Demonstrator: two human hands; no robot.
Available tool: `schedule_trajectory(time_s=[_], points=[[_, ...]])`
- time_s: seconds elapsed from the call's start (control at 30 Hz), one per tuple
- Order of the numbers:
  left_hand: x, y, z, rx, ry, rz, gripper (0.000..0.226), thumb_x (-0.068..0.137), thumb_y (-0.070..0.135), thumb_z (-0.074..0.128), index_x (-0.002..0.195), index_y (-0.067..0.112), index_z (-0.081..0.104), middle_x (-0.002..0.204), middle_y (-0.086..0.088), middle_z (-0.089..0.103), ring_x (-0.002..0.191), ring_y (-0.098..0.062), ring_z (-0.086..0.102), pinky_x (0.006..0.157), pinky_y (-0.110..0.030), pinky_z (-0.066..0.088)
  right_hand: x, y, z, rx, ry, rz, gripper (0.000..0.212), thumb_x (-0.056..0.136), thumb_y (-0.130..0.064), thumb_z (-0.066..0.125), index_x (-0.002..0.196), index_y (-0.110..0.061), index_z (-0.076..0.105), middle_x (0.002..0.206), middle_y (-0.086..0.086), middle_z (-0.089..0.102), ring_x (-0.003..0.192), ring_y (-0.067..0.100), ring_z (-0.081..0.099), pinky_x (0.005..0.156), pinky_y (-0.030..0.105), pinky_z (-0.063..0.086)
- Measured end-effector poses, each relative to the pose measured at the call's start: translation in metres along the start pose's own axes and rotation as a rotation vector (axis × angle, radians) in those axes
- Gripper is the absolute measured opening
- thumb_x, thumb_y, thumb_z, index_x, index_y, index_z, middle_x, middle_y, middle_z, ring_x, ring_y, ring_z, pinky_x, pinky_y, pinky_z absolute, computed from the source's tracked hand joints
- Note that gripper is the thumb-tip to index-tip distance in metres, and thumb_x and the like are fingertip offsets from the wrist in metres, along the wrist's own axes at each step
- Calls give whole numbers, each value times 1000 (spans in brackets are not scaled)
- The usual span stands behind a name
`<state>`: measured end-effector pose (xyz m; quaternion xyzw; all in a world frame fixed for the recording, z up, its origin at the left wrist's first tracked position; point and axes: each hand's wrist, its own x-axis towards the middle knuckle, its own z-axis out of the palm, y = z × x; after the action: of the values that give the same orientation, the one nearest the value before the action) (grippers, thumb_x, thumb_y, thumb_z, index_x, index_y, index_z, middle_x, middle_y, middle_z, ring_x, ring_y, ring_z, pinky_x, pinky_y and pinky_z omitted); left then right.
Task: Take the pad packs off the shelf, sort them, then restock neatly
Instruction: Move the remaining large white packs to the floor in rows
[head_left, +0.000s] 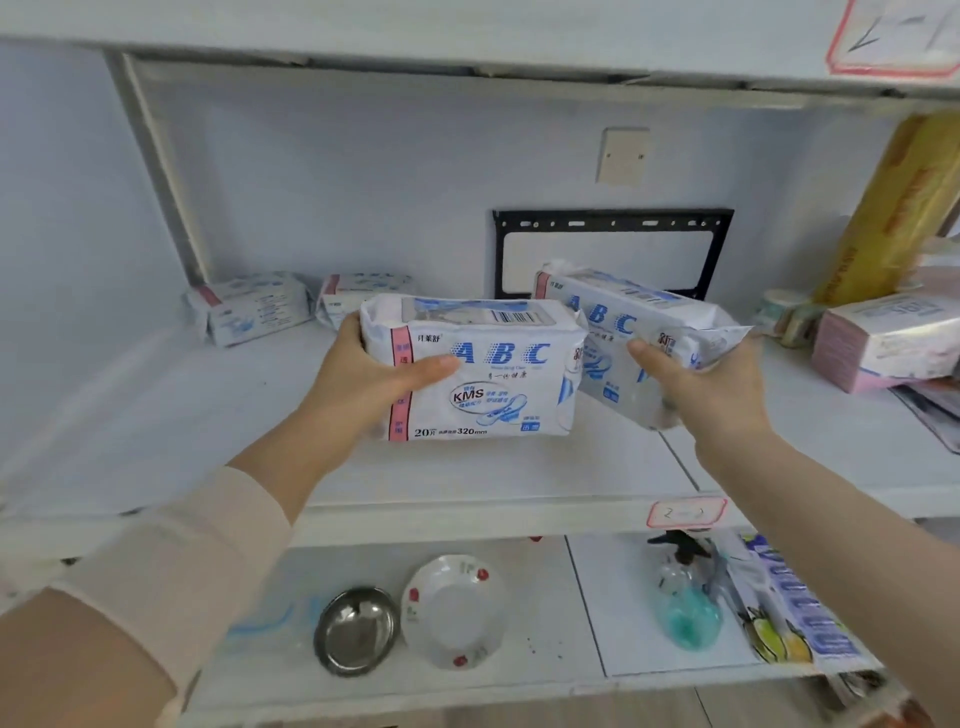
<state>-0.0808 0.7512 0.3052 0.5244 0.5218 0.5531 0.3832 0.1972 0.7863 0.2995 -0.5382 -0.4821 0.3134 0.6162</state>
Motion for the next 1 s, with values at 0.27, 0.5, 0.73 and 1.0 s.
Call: schedule_trajectory(time_s=[0.27, 0.5, 0.73, 1.0], points=[[-143, -18, -36, 26, 78, -97, 94, 41, 41, 88, 123, 15, 53, 107, -2, 70, 93, -19, 69, 83, -43, 54, -93, 11, -30, 85, -205, 49, 70, 66, -27, 83, 123, -4, 50, 112, 7, 66, 95, 14, 68, 65, 28, 58], [-221, -34, -67, 12, 52, -178, 84, 45, 28, 86, 120, 11, 54, 96, 3, 72, 87, -16, 70, 68, -31, 58, -159, 19, -38, 47, -315, 86, 59, 74, -24, 78, 123, -4, 52, 112, 6, 67, 97, 15, 68, 67, 27, 58], [-303, -58, -134, -7, -12, -226, 99, 32, 45, 89, 120, 17, 55, 96, 10, 72, 91, -10, 69, 70, -24, 57, -252, 7, -25, 22, -422, 101, 43, 82, -16, 70, 119, 0, 57, 108, 9, 68, 94, 17, 69, 56, 19, 52], [-392, -89, -236, 3, -57, -276, 117, 29, 51, 90, 130, 12, 46, 113, 0, 68, 101, -18, 66, 74, -28, 56, -358, 21, 22, 35, -497, 164, 57, 66, -31, 77, 115, -4, 61, 107, 6, 70, 97, 20, 68, 73, 36, 57]])
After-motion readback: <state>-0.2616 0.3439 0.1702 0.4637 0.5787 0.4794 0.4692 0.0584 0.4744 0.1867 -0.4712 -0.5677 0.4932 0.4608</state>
